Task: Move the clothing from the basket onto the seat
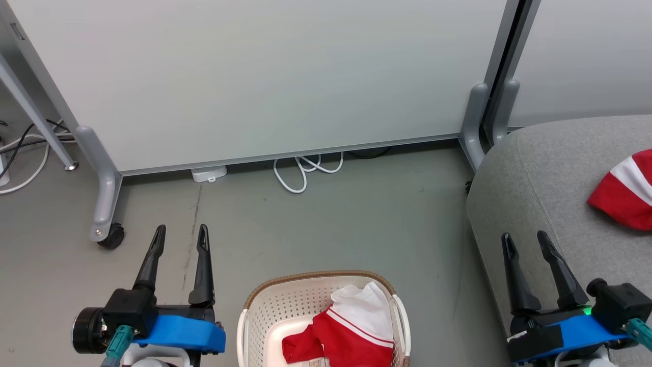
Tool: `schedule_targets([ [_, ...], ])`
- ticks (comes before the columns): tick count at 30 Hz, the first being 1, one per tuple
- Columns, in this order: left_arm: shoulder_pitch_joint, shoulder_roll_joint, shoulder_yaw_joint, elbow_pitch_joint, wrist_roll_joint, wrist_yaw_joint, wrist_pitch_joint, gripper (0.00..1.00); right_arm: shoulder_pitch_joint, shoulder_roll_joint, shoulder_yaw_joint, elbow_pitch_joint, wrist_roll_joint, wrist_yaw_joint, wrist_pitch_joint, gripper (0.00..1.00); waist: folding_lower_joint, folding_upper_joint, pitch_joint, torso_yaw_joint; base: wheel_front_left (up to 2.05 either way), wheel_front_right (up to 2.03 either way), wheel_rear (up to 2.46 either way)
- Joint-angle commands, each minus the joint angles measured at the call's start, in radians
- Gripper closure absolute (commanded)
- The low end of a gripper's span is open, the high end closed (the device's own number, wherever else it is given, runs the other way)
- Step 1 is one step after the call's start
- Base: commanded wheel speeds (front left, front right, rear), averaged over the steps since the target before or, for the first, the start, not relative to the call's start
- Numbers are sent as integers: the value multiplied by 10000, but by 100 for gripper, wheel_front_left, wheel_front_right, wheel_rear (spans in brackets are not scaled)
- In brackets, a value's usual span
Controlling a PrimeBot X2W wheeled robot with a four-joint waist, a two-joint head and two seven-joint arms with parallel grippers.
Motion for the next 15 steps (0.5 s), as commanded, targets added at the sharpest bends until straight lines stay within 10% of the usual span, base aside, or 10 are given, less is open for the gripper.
schedule_targets([
  [1, 68, -17, -5, -44, 19, -42, -30, 0, 170, 33, -40, -55, -54, 5, -34, 0, 1, -1, 0, 12, 0, 0, 0],
  [15, 109, -21, -75, -19, -69, 26, -30, 0, 286, 89, -44, 24, -20, 5, -34, 0, 1, -1, 92, -31, 0, 0, 0],
])
